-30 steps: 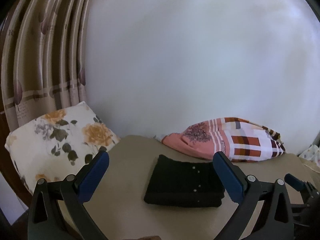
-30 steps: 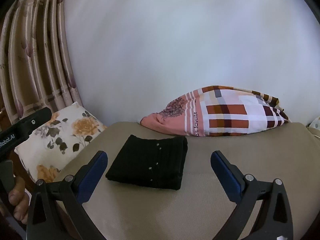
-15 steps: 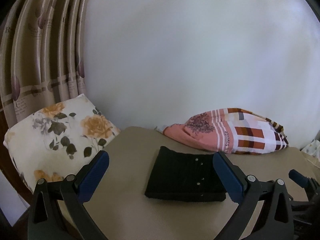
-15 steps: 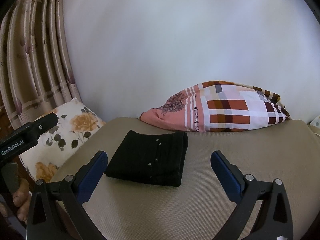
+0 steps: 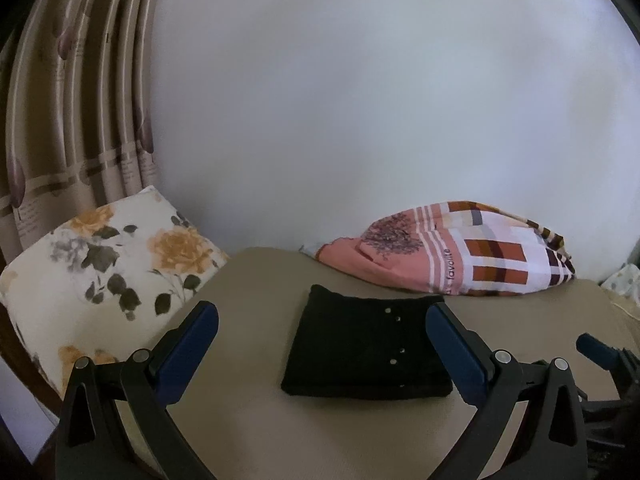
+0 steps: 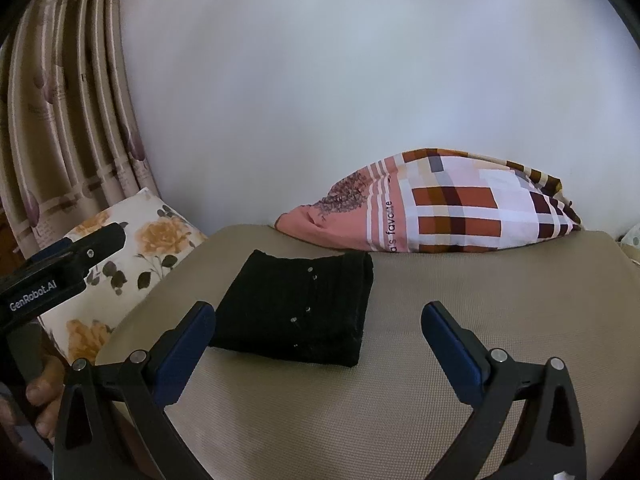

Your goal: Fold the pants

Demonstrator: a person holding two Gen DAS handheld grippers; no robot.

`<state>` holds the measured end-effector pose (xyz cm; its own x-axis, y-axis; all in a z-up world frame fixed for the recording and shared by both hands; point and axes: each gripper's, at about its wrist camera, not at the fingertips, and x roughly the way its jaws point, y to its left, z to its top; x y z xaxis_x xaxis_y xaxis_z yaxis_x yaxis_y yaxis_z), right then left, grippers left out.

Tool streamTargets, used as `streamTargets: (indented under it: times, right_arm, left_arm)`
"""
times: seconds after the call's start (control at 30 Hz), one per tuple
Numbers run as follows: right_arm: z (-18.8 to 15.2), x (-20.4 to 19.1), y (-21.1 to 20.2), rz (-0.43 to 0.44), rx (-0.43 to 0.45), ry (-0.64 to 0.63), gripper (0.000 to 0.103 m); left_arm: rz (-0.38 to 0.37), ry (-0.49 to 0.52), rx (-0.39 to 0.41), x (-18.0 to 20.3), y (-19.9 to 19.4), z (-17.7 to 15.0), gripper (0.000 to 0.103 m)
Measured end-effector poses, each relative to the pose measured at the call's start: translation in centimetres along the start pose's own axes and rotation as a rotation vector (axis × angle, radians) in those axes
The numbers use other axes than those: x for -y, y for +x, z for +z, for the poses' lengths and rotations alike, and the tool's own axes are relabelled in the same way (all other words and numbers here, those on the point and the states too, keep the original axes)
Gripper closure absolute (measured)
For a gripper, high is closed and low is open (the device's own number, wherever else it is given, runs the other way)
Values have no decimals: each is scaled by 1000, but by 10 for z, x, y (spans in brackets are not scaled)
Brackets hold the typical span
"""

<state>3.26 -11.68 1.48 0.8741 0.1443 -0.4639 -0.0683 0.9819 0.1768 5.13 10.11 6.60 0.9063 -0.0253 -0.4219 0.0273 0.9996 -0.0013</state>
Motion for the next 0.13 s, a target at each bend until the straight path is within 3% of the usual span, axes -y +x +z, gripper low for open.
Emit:
streamTargets:
  times: [0.13]
  right_arm:
    - [0,4,2,1,-4,2,1]
  left_arm:
    - [-6,3,-16,2,2,-1,0]
